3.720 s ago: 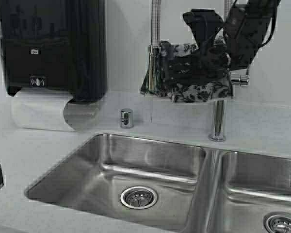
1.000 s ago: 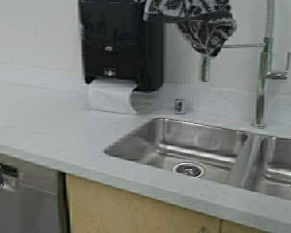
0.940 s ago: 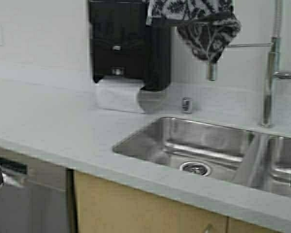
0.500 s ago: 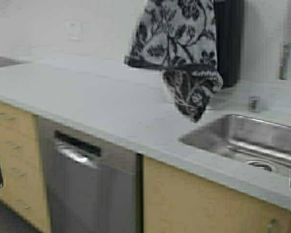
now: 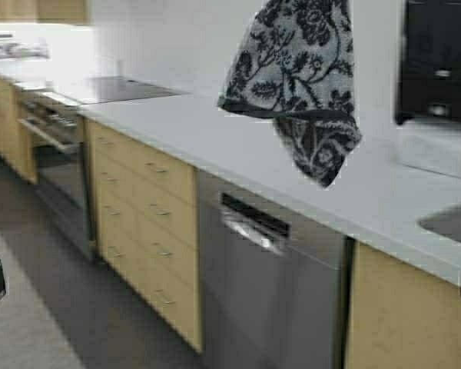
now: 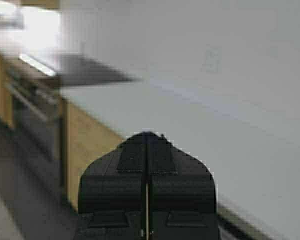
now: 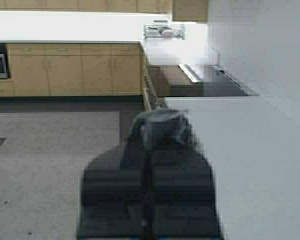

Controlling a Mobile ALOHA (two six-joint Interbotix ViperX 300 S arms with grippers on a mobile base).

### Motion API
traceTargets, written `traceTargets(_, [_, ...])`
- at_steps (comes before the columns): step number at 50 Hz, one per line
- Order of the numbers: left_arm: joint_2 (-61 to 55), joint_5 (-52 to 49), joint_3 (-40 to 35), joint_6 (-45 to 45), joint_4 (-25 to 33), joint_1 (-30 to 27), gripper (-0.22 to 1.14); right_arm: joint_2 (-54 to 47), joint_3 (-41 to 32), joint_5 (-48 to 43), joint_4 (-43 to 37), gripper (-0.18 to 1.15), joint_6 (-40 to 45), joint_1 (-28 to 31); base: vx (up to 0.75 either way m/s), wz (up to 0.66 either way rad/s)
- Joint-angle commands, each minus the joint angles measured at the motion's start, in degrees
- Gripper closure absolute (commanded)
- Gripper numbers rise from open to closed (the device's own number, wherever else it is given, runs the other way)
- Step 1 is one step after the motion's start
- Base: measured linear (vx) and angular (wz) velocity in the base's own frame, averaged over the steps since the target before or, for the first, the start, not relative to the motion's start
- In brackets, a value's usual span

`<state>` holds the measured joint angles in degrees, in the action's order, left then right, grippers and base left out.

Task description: Get the cloth and wipe up the spill under the wine glass

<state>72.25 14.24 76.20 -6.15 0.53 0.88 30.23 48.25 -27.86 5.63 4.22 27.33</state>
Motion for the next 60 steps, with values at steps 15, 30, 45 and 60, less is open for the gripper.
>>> traceTargets(15, [-1.2, 0.4, -0.9, -0.2, -0.1, 0.0, 0.89, -0.9, -0.2, -1.1, -0.1, 0.90, -0.8, -1.3, -0.04, 0.46])
traceTargets(30, [-2.5, 1.1, -0.6, 1.1, -0.4, -0.1, 0.89, 1.1, 2.3, -1.2, -0.2, 0.90, -3.8, -1.5, -0.01, 0.53])
traceTargets(45, [-4.8, 1.5, -0.5, 2.2, -0.3, 0.0, 0.89, 1.3, 2.5, -2.2, -0.2, 0.90, -4.0, -1.5, 0.01, 0.49])
traceTargets(60, [-5.0, 1.5, -0.7, 1.9, -0.3, -0.1, 0.89, 2.2, 3.9, -2.2, -0.3, 0.90, -4.0, -1.5, 0.03, 0.42])
